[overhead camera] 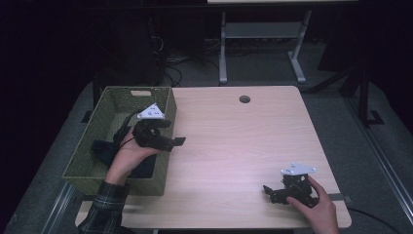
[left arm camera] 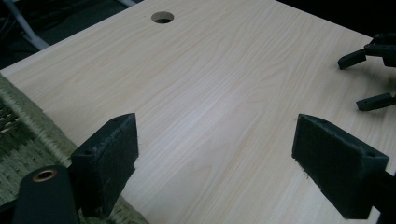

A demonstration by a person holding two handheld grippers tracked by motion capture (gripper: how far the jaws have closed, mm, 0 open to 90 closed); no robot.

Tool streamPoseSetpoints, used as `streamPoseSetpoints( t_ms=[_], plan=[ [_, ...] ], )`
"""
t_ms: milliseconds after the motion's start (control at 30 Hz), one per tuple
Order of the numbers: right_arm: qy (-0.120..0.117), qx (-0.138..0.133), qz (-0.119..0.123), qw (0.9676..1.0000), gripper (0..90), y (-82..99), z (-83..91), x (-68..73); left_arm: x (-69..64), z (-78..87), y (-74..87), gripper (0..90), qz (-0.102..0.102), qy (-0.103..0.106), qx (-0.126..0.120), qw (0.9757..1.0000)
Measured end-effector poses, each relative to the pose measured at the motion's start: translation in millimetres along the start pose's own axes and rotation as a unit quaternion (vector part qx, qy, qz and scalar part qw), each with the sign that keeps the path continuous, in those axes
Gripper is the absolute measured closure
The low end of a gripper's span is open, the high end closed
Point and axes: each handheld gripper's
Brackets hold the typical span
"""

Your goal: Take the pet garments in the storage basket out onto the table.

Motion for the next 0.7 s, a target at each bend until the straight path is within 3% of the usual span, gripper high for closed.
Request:
streamPoseSetpoints(
  t_ms=[700],
  plan=[
    [0.000, 0.000, 0.000, 1.0000, 0.5, 0.0, 0.0, 0.0, 33.6, 31.0, 27.1, 14.1, 0.036, -0.039, -0.001, 0.9986]
  ],
)
Point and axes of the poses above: each handheld gripper's, and its own axes: z roughly backward along the jaws, y roughly out of its underside, x roughly to its left, and after that the axes turned 8 degrees about x, right-handed
